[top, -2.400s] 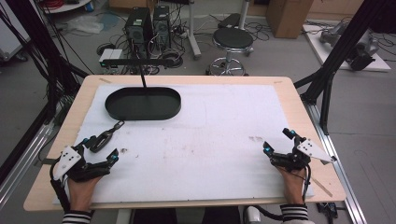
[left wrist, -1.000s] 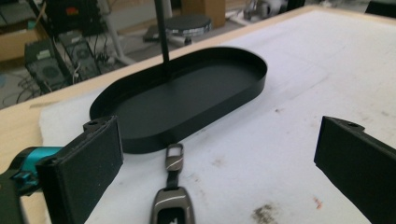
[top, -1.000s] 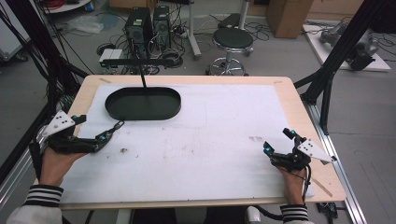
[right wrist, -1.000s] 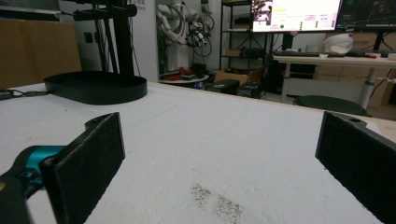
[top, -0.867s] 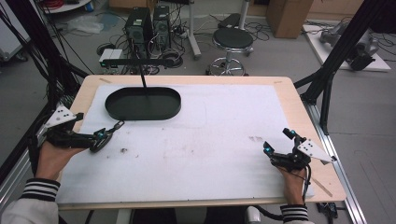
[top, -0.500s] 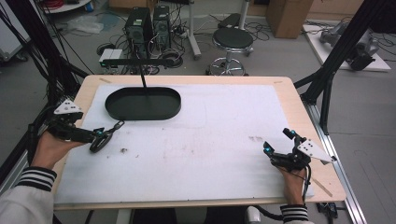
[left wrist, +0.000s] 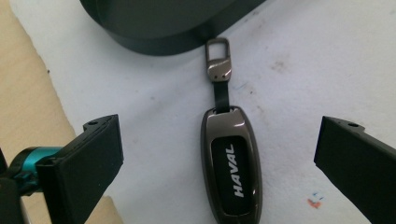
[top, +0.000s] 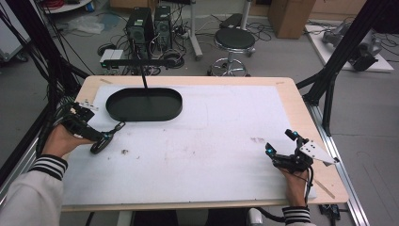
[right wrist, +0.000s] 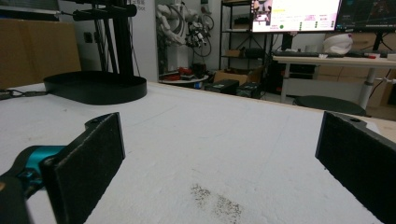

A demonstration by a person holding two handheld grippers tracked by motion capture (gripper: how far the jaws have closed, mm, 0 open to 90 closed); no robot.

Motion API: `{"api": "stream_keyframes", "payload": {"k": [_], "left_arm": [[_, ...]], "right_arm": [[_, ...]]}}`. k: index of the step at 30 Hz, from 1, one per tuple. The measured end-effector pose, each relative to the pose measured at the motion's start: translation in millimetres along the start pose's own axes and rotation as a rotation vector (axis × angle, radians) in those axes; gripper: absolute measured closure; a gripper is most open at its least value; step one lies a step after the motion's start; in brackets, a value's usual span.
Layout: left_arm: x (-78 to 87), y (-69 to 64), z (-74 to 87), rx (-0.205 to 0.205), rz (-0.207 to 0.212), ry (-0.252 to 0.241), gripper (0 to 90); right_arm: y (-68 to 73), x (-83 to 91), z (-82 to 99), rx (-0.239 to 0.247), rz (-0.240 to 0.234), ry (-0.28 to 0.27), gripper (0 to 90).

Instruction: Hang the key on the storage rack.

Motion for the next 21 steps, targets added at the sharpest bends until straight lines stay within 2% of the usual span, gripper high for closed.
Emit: {"api": "stream_keyframes", "payload": {"k": [1, 4, 12, 15, 21], "left_arm": [[-2.4, 0.8, 1.4, -0.004, -0.001, 0.024, 1.7], [-7.5, -0.2, 3.2, 0.004, 0.019, 0.050, 1.7], [-19.7, -3.4, 10.0, -0.007, 0.042, 0.126, 2.4], [-25.1, -5.8, 12.8, -0.015, 0.045, 0.158, 8.2], [-29.2, -7.5, 14.3, -0.010, 0.047, 0.180, 8.9]], "right_arm": [[0.0, 0.0, 0.0, 0.000, 0.000, 0.000, 0.3], [0.1, 0.0, 0.0, 0.001, -0.001, 0.000, 0.3], [-0.2, 0.2, 0.1, 0.001, -0.001, 0.001, 0.3], [-0.3, 0.0, -0.2, -0.001, -0.001, -0.002, 0.3], [-0.1, 0.0, -0.3, -0.002, -0.002, -0.003, 0.3]]}}
Point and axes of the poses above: each handheld gripper's, and its own axes: x roughly backward along the jaws, z roughly out of its underside, y roughly to its left, the point moved 10 cm from there along -x, roughly forward along the jaws, and after that the axes turned 4 degrees about -x, right-handed, at the moved point
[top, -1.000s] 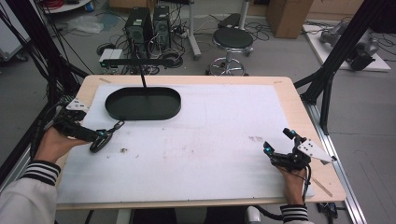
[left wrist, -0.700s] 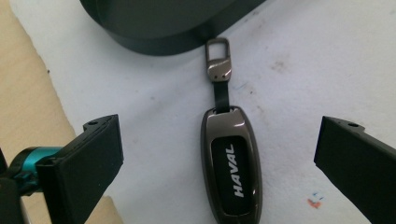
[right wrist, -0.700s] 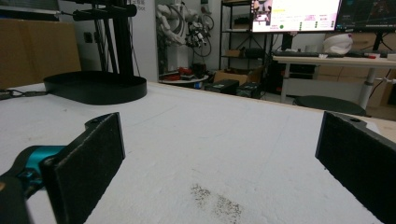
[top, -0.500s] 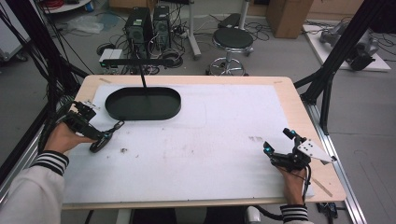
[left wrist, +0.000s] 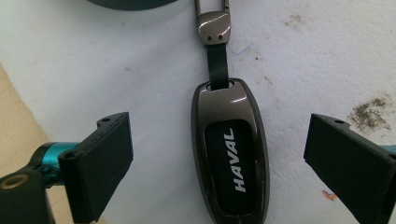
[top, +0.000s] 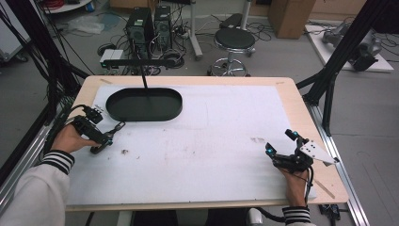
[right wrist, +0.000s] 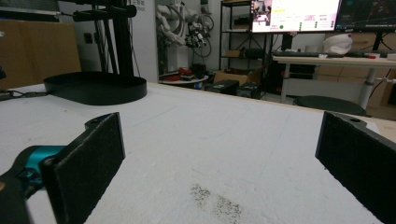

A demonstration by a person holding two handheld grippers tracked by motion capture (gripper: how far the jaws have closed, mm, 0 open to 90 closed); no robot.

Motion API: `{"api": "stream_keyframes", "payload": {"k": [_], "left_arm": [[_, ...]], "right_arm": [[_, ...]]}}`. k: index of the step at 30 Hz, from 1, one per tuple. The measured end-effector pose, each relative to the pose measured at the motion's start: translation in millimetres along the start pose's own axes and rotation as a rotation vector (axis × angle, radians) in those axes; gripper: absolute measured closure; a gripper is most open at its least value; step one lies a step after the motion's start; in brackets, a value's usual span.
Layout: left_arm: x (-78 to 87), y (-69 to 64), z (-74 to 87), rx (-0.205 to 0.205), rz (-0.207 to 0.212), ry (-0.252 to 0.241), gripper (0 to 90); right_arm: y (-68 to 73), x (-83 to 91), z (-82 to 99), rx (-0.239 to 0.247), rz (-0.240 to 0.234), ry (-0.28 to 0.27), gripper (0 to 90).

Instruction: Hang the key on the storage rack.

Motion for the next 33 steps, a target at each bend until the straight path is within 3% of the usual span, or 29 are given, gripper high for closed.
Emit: {"api": "stream_keyframes", "payload": {"k": [13, 33], "left_arm": [[-5.1, -2.6, 8.5, 0.038, 0.023, 0.084, 22.4], [-9.5, -5.1, 13.7, 0.092, 0.059, 0.145, 34.9]], "right_arm": [[0.0, 0.2, -0.2, -0.009, 0.001, -0.002, 0.3], [-0.1, 0.2, -0.1, -0.006, 0.000, -0.001, 0.3]]}}
Point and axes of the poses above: each handheld gripper's, and its own axes: x roughly backward along the jaws, z roughly out of its underside, y roughly to its left, the point moved 10 cm from there along -x, roughly forward along the jaws, and after that the axes turned 4 degrees about -x, right-handed, at the moved point
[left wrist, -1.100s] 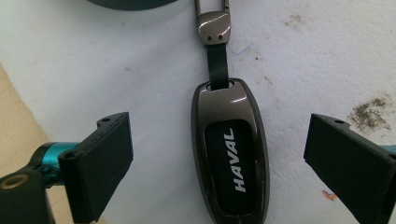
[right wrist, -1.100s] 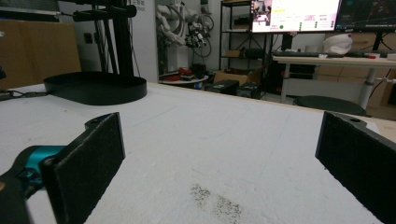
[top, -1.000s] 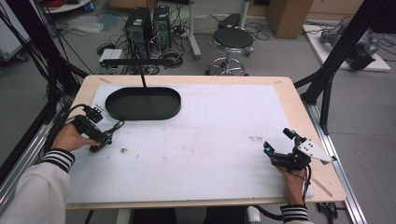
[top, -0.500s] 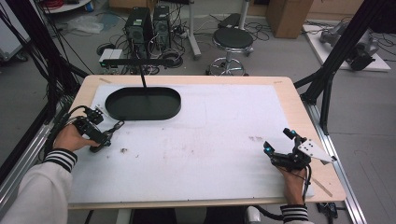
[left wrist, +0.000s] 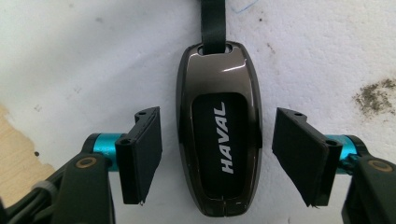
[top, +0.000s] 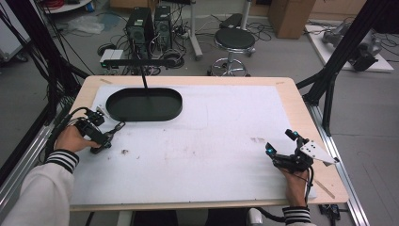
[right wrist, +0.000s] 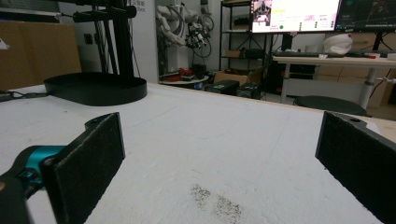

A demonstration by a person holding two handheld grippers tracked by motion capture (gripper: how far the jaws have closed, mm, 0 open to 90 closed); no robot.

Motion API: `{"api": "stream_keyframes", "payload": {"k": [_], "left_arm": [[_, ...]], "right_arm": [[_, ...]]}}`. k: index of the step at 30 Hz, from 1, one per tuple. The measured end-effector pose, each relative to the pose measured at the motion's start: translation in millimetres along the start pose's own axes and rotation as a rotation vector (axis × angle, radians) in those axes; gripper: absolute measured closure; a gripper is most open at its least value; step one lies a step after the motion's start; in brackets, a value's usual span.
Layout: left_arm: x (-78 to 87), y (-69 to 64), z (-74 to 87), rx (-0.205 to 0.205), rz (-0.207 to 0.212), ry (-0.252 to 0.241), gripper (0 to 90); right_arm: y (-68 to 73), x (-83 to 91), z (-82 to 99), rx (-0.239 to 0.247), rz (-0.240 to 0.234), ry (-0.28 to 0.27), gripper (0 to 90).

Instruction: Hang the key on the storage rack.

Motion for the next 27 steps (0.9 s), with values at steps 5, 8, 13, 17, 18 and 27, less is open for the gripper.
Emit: {"api": "stream_keyframes", "payload": {"k": [5, 8, 13, 17, 18, 27], "left_arm": [[-1.1, 1.0, -0.2, -0.005, -0.001, 0.009, 37.9], [-2.9, -0.4, -1.0, 0.003, 0.006, 0.010, 44.6], [-4.3, 0.2, -1.0, 0.014, 0.014, 0.016, 48.0], [-4.1, 1.3, -0.4, 0.011, 0.011, 0.004, 48.6], [-3.6, 2.4, -0.1, 0.003, 0.003, 0.004, 48.7], [9.6, -0.3, -4.0, 0.003, 0.034, -0.078, 48.8]], "right_arm": [[0.1, 0.0, 0.0, -0.001, 0.000, 0.000, 0.3], [0.1, 0.1, 0.0, -0.001, -0.001, 0.001, 0.3], [0.1, 0.1, 0.0, -0.001, -0.001, 0.000, 0.3], [0.0, 0.2, 0.1, -0.001, 0.000, 0.001, 0.3], [0.0, 0.2, 0.1, -0.002, 0.000, 0.001, 0.3], [0.0, 0.2, 0.0, -0.002, 0.000, 0.000, 0.3]]}}
Point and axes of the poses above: each handheld gripper's, and its own axes: x roughly backward along the jaws, z roughly out of its underside, y roughly to its left, the point moved 10 cm from there along -x, roughly forward along the jaws, and after that the axes turned 4 degrees about -x, right-handed, at the moved point
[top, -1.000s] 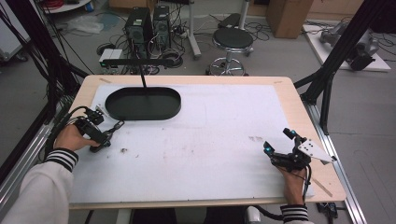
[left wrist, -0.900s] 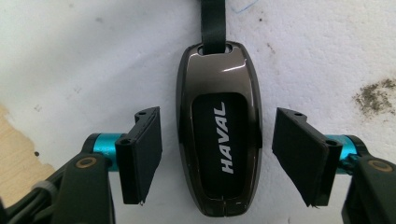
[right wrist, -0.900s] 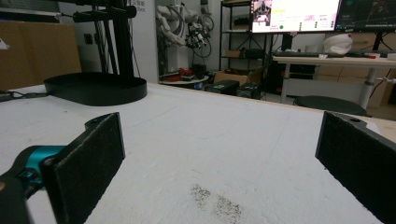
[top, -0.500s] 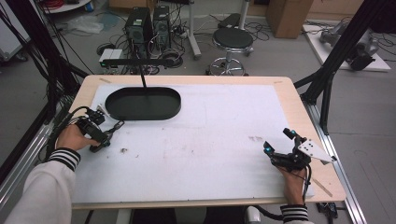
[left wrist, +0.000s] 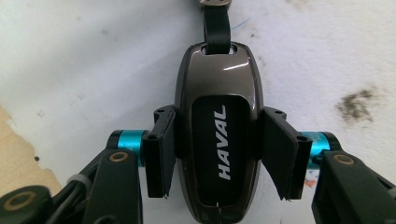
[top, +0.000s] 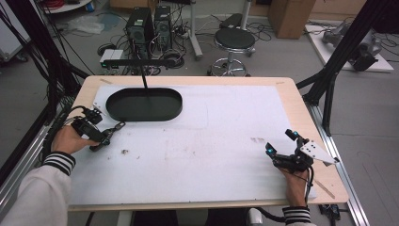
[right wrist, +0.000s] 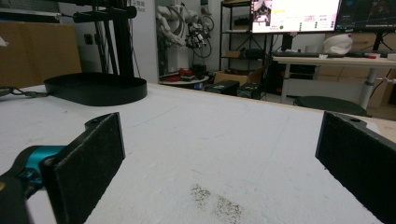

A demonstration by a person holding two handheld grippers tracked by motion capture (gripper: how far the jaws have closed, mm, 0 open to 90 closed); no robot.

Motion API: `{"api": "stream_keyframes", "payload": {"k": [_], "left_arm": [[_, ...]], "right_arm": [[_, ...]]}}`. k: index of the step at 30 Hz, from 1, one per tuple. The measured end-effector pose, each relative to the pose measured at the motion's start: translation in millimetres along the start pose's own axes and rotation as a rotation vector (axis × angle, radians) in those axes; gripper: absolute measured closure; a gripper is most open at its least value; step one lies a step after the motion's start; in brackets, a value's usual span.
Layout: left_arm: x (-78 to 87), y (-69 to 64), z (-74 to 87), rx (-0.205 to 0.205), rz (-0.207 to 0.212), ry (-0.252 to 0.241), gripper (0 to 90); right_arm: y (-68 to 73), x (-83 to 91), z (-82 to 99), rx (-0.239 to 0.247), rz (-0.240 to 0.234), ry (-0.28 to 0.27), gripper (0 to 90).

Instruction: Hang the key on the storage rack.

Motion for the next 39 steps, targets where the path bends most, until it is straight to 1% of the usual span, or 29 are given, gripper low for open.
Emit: {"api": "stream_keyframes", "payload": {"k": [5, 9, 12, 13, 16, 18, 20, 21, 23, 24, 27, 33, 36, 39], "left_arm": [[10.6, 1.1, -3.1, -0.002, -0.013, -0.062, 48.8], [19.9, 2.8, -7.0, 0.000, -0.027, -0.121, 48.9], [27.6, 4.1, -10.2, 0.010, -0.027, -0.169, 48.8], [29.7, 3.7, -11.1, 0.012, -0.018, -0.184, 48.8], [36.7, 4.1, -13.2, 0.007, -0.014, -0.225, 48.8], [42.1, 6.8, -14.6, -0.001, -0.036, -0.227, 48.8], [49.0, 8.9, -19.0, 0.000, -0.051, -0.250, 48.8], [52.9, 9.5, -21.4, 0.000, -0.046, -0.262, 48.8], [61.6, 11.0, -27.9, 0.008, -0.047, -0.298, 48.8], [64.3, 11.4, -29.9, 0.011, -0.049, -0.308, 48.8], [73.6, 12.3, -38.2, 0.005, -0.059, -0.334, 48.9], [85.5, 11.9, -50.3, -0.005, -0.077, -0.365, 49.0], [92.0, 13.0, -56.9, 0.001, -0.086, -0.395, 49.0], [98.2, 16.0, -63.1, 0.016, -0.098, -0.425, 49.0]], "right_arm": [[0.1, -0.1, -0.1, 0.001, 0.000, -0.001, 0.3], [0.1, -0.1, -0.1, 0.000, 0.000, -0.001, 0.3], [0.0, 0.0, 0.0, 0.000, 0.000, 0.000, 0.3], [-0.1, 0.0, 0.0, 0.000, 0.001, 0.001, 0.3], [0.0, 0.0, 0.1, 0.000, 0.000, 0.001, 0.3], [0.0, 0.0, 0.0, 0.000, 0.000, 0.001, 0.3], [0.1, -0.1, 0.0, 0.000, -0.001, 0.000, 0.3], [-0.3, 0.1, 0.3, 0.002, 0.003, 0.003, 0.3], [-0.1, 0.1, 0.1, 0.002, 0.001, 0.001, 0.3], [-0.2, 0.1, 0.2, 0.002, 0.001, 0.002, 0.3], [-0.1, 0.1, 0.2, 0.002, 0.001, 0.002, 0.3], [-0.1, 0.1, 0.1, 0.002, 0.001, 0.001, 0.3], [-0.4, 0.2, 0.2, 0.002, 0.003, 0.002, 0.3], [-0.3, 0.2, 0.1, 0.001, 0.003, 0.002, 0.3]]}}
Point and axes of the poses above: each handheld gripper's, and its own axes: x roughly backward along the jaws, z roughly out of its underside, y roughly to its left, the point moved 10 cm from there along -x, roughly forward along the jaws, and after that the axes turned 4 degrees about -x, right-handed, at the moved point
